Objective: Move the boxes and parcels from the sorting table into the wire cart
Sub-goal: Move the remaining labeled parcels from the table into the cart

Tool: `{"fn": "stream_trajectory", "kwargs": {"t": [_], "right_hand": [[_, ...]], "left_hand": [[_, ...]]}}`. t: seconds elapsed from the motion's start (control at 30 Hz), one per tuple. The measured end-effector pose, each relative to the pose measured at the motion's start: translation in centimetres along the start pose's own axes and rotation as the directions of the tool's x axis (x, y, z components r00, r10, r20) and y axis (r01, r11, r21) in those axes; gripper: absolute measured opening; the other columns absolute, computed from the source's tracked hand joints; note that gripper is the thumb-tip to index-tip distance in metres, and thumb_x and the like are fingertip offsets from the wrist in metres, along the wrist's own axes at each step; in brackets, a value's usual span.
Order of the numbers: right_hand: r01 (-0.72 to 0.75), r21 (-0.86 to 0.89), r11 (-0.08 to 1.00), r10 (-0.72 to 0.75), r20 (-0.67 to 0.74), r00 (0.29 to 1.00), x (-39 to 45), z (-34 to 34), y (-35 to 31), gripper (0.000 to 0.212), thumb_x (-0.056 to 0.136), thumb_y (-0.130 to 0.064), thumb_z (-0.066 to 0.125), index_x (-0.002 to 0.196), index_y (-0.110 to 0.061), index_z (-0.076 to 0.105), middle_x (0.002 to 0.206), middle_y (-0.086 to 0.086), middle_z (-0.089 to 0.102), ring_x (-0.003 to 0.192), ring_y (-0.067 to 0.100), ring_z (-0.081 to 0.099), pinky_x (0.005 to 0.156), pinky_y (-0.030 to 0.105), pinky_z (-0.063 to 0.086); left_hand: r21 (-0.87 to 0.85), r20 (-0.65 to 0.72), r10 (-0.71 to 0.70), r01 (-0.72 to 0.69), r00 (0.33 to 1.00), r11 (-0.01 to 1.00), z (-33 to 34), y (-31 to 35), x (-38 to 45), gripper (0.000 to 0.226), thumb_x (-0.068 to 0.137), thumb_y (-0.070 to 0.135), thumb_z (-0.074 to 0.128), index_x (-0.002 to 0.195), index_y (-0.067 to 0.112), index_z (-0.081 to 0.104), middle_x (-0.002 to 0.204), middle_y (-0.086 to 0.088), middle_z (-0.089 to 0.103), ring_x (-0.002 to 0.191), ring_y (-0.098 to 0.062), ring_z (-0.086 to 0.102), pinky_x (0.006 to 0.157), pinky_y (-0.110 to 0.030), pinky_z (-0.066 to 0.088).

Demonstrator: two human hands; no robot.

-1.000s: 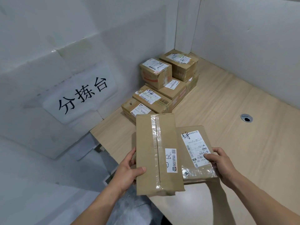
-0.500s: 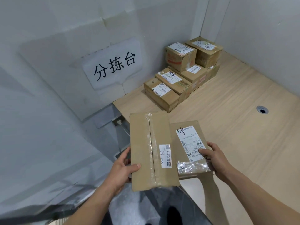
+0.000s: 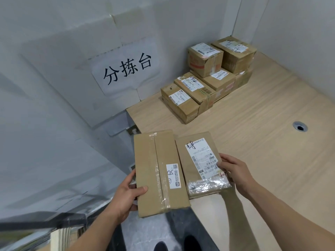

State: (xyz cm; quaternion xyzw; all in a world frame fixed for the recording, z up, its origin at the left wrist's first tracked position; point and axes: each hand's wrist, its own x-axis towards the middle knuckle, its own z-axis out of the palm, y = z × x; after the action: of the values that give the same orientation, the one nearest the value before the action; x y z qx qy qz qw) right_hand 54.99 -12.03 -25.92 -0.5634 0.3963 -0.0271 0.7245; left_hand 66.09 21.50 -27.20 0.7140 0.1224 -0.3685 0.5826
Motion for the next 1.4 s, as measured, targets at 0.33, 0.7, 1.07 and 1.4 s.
{"fn": "stream_trajectory", "kwargs": {"t": [0.33,0.7,1.07,1.4], "right_hand": [[-0.121,0.020,0.992,0.119,0.089,0.989,2.2,-0.2,0.9,0.018,0.091,-0.003,0.066,0.106,-0.005,0.057,0.091,0.020,0.074,0.071,0.029,0.072,0.063,0.037,0.055],[-0.081,-0.131,0.988,0.112,0.247,0.963,2.1,0.7,-2.4,0.046,0.080,-0.012,0.075,0.121,-0.024,0.058,0.079,0.011,0.075,0.058,0.021,0.063,0.051,0.027,0.041],[0.041,-0.086,0.995,-0.005,0.382,0.924,1.8,3.9,-5.2,0.070,0.068,-0.016,0.080,0.132,-0.038,0.061,0.097,0.015,0.077,0.085,0.031,0.062,0.073,0.037,0.043],[0.108,-0.022,0.994,-0.083,0.494,0.866,-1.4,8.4,-6.1,0.092,0.053,-0.027,0.085,0.140,-0.030,0.057,0.116,0.025,0.072,0.102,0.045,0.065,0.088,0.054,0.040]], "left_hand": [[-0.026,-0.042,-0.030,0.029,0.999,0.999,1.1,-0.3,-0.7,0.076,0.089,-0.001,0.070,0.146,0.041,0.044,0.103,-0.012,0.076,0.094,-0.037,0.072,0.067,-0.045,0.060],[-0.068,-0.088,-0.022,0.016,0.996,0.998,-0.2,-0.3,-2.9,0.077,0.086,0.001,0.073,0.147,0.040,0.045,0.107,-0.018,0.073,0.097,-0.038,0.072,0.070,-0.045,0.059],[-0.162,-0.161,0.103,-0.129,0.982,0.978,-2.6,1.3,-7.6,0.079,0.080,-0.001,0.078,0.143,0.034,0.047,0.100,-0.018,0.074,0.078,-0.028,0.073,0.062,-0.036,0.055],[-0.237,-0.225,0.182,-0.235,0.957,0.943,-7.1,0.4,-12.7,0.091,0.064,0.011,0.079,0.144,0.036,0.046,0.109,-0.015,0.075,0.095,-0.032,0.072,0.075,-0.047,0.060]]}}
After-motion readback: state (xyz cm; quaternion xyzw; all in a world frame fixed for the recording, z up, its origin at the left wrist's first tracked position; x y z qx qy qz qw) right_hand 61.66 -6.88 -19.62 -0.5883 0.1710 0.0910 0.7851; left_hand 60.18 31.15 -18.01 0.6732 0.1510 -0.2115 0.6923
